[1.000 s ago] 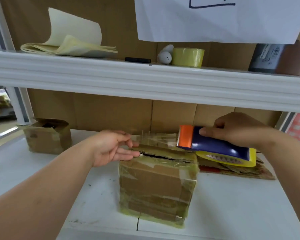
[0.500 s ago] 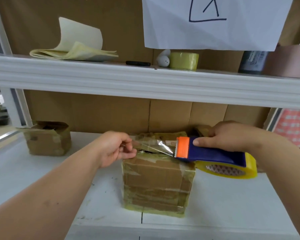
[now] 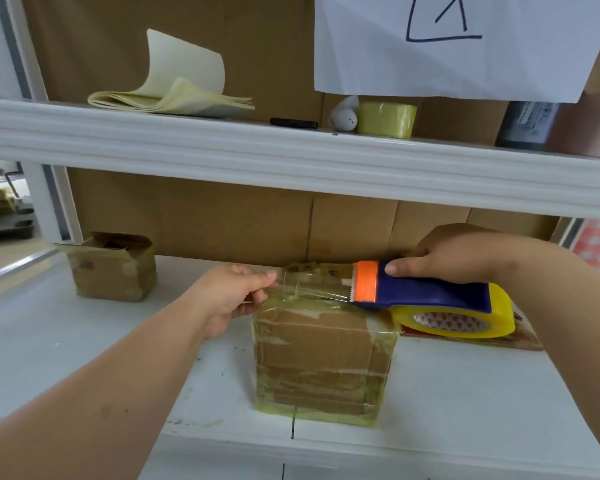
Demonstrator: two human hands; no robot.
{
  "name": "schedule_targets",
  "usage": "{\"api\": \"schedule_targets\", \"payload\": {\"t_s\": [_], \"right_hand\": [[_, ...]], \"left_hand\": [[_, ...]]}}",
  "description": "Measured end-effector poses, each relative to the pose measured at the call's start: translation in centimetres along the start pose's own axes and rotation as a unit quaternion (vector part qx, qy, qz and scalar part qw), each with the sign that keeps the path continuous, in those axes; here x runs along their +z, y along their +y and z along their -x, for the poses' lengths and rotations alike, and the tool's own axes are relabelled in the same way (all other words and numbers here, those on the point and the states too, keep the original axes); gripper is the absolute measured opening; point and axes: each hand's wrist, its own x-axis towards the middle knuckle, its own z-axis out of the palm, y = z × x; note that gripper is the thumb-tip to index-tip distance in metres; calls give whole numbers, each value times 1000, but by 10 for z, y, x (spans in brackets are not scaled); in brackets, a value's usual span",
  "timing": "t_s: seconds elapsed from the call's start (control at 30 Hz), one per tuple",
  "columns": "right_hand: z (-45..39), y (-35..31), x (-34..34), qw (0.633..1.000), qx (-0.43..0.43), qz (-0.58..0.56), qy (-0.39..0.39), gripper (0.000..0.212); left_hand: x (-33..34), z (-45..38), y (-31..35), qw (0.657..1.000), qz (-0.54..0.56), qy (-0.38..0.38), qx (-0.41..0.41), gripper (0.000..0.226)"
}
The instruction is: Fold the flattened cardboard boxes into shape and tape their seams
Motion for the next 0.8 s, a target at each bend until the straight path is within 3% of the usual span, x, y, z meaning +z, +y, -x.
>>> {"api": "schedule_targets", "payload": {"t_s": [0.33, 0.47, 0.67, 0.8], "right_hand": [[-17, -12, -16, 1000, 14, -6, -21, 59], [-14, -7, -15, 999, -20, -25, 39, 55], [-20, -15, -9, 998, -36, 2, 43, 65], [-21, -20, -10, 999, -29, 3, 30, 63]], "left_hand": [[-4, -5, -6, 995, 69, -60, -26, 48], [-6, -6, -7, 994, 84, -70, -24, 45], [-12, -10, -14, 978, 188, -57, -63, 42], [-9, -14, -21, 988, 148, -6, -51, 42]]}}
